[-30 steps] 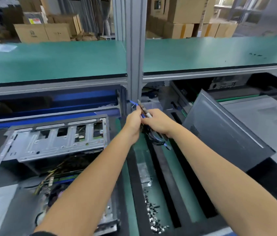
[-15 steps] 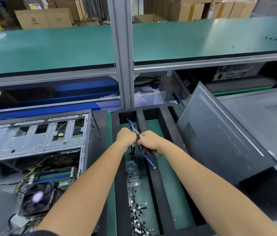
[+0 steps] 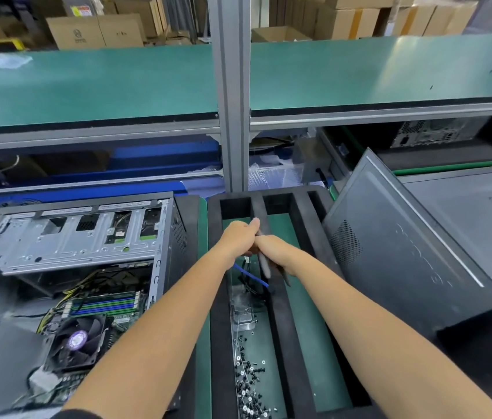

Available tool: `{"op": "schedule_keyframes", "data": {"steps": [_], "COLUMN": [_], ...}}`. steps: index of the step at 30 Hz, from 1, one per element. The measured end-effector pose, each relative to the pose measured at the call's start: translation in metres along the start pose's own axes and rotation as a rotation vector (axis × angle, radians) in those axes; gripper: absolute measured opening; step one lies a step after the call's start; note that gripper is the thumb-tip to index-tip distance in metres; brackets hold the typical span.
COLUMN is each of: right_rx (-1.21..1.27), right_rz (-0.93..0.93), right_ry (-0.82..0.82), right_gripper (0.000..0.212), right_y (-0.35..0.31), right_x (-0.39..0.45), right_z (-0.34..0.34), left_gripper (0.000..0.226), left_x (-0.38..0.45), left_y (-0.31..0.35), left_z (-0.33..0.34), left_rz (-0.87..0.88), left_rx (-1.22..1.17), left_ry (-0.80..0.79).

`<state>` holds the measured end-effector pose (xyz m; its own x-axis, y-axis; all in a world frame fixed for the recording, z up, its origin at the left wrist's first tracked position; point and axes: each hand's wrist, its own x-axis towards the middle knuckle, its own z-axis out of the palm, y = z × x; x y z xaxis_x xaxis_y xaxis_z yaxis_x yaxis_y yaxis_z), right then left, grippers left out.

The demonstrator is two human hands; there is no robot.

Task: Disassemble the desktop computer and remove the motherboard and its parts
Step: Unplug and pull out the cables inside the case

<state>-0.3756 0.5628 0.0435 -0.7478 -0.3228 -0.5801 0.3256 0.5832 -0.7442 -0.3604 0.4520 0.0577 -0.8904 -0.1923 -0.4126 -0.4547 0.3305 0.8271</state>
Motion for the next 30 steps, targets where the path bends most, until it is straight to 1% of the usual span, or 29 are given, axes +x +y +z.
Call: {"op": "schedule_keyframes", "data": {"steps": [2, 4, 6, 7, 8, 11, 12, 13, 15, 18, 21, 22, 25, 27, 30], "right_rx": [-0.012, -0.035, -0.043, -0.062, -0.085, -0.141, -0.161, -0.173, -0.209, -0.367, -0.477, -0.49, -0.463, -0.449, -0.492], "right_rz": [-0.013, -0.056, -0.084, -0.094, -0.099, -0.128, -0.135, -0.136, -0.101, -0.048, -0.043, -0.047, -0.021, 0.006, 0.012], "right_ry": [-0.055, -0.077, -0.08, -0.065, -0.037, 0.034, 0.042, 0.046, 0.07, 0.118, 0.113, 0.103, 0.087, 0.065, 0.047], "right_gripper": [0.032, 0.037, 0.045, 0.045, 0.042, 0.023, 0.02, 0.02, 0.026, 0.032, 0.033, 0.032, 0.025, 0.03, 0.03], "right_y": [-0.002, -0.004, -0.009, -0.011, -0.015, -0.023, -0.026, -0.027, -0.03, -0.035, -0.036, -0.035, -0.031, -0.028, -0.022], "right_x": [-0.003, -0.003, -0.006, -0.007, -0.009, -0.012, -0.012, -0.011, -0.011, -0.014, -0.016, -0.017, -0.015, -0.013, -0.008], "right_z": [0.003, 0.005, 0.011, 0.015, 0.02, 0.039, 0.045, 0.052, 0.062, 0.075, 0.089, 0.094, 0.108, 0.113, 0.123], "left_gripper": [0.037, 0.024, 0.014, 0.011, 0.011, 0.013, 0.017, 0.022, 0.028, 0.032, 0.026, 0.024, 0.031, 0.024, 0.016], "left_x": [-0.002, -0.002, -0.005, -0.008, -0.011, -0.021, -0.025, -0.029, -0.036, -0.047, -0.057, -0.06, -0.066, -0.065, -0.063], "left_y": [0.001, 0.001, 0.001, 0.0, -0.002, -0.011, -0.013, -0.014, -0.016, -0.013, -0.012, -0.011, -0.014, -0.019, -0.031], "left_z": [-0.004, -0.011, -0.022, -0.027, -0.033, -0.047, -0.051, -0.056, -0.067, -0.087, -0.103, -0.107, -0.12, -0.127, -0.134], "left_rz": [-0.018, -0.029, -0.033, -0.026, -0.018, -0.008, 0.002, 0.015, 0.051, 0.118, 0.174, 0.191, 0.227, 0.228, 0.219], "left_rx": [-0.006, 0.024, 0.103, 0.16, 0.212, 0.299, 0.344, 0.394, 0.445, 0.44, 0.422, 0.412, 0.375, 0.349, 0.29], "left_ry": [0.018, 0.052, 0.088, 0.106, 0.116, 0.105, 0.104, 0.111, 0.155, 0.195, 0.178, 0.179, 0.19, 0.179, 0.137]}}
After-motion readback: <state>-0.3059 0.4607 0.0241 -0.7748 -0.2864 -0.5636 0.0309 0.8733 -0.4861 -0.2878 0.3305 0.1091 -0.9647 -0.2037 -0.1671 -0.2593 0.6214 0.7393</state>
